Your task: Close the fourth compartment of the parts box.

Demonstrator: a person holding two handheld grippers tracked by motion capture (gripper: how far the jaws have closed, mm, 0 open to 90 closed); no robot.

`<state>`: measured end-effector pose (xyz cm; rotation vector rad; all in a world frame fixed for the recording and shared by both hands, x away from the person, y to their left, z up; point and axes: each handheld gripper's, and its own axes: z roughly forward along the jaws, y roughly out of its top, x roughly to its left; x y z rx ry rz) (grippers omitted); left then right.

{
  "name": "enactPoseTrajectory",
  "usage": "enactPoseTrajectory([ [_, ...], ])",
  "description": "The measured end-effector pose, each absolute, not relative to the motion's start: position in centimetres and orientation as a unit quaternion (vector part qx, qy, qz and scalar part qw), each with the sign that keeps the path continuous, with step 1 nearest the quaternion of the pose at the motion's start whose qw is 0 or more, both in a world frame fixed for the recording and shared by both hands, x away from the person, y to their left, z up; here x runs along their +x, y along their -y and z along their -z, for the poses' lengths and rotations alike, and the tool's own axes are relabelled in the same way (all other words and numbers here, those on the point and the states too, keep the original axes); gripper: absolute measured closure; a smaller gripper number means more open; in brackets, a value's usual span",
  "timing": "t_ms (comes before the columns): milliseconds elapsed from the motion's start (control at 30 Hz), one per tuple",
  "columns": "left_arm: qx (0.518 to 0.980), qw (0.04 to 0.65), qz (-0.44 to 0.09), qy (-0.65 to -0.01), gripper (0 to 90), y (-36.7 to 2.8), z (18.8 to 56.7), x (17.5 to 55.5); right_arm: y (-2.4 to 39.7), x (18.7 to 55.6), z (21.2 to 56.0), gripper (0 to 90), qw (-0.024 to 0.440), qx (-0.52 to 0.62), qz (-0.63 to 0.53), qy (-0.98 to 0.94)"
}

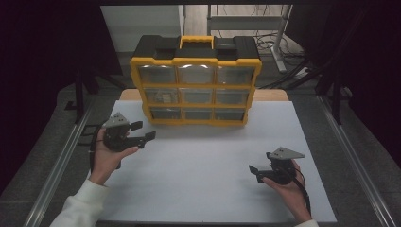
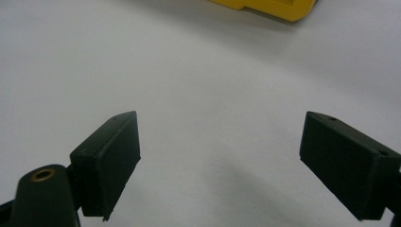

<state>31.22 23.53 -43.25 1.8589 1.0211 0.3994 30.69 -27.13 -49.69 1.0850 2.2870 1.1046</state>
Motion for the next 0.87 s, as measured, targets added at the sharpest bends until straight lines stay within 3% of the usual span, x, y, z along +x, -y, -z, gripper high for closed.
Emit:
enactPoseTrajectory([
  [333,0.771,0.446,-0.148,-0.43,24.4,-24.2,47.0,28.0,27.2,30.8,49.6,13.7,0.191,0.389,-0.393,-0.811],
  [867,0.776,0.445,-0.149,-0.421,22.8,-23.9,47.8,27.3,27.3,30.9,49.4,13.6,0.189,0.384,-0.4,-0.81],
])
